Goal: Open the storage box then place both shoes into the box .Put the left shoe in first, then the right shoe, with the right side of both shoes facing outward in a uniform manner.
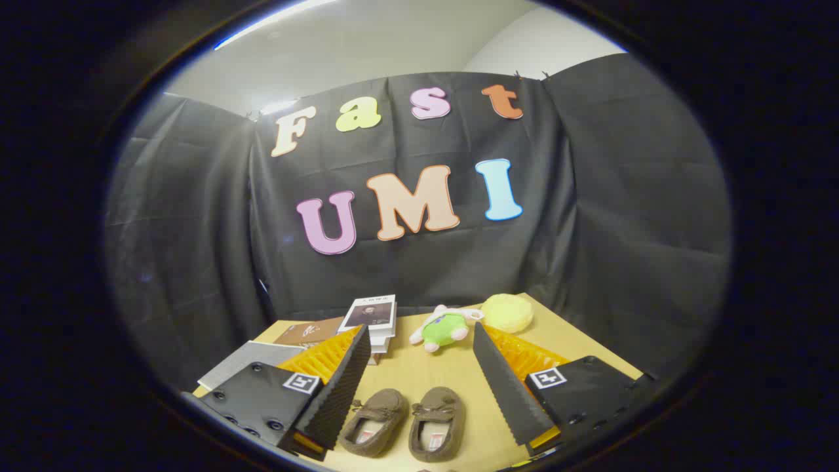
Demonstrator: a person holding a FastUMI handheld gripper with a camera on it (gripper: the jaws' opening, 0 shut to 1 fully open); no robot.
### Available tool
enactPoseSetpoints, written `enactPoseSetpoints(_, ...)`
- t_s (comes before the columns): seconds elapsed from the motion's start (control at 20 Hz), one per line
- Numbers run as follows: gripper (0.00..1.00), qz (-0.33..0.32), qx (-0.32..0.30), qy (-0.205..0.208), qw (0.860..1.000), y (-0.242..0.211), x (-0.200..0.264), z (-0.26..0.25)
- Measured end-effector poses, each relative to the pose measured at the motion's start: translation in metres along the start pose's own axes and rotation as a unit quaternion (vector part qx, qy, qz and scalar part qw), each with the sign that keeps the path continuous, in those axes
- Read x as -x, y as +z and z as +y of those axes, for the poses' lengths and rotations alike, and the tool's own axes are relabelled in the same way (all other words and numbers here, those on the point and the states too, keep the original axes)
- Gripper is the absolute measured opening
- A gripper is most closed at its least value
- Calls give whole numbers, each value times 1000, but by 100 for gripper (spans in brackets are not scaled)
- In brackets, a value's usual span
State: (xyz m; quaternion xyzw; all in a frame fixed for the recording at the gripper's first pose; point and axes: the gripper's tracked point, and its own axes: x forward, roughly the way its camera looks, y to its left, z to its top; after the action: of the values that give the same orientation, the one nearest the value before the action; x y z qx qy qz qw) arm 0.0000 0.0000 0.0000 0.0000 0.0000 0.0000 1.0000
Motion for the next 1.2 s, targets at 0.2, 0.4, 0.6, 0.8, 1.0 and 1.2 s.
enactPoseSetpoints(0.2, 100, 8, 3, 0, 1000, -6, 1, -9)
enactPoseSetpoints(0.4, 100, 9, 7, -6, 1000, -8, 4, -21)
enactPoseSetpoints(0.6, 100, 10, 4, -17, 1000, -9, 9, -30)
enactPoseSetpoints(0.8, 100, 11, 4, -25, 1000, -11, 13, -38)
enactPoseSetpoints(1.0, 100, 14, -3, -29, 999, -12, 15, -42)
enactPoseSetpoints(1.2, 100, 20, -10, -27, 999, -15, 16, -40)
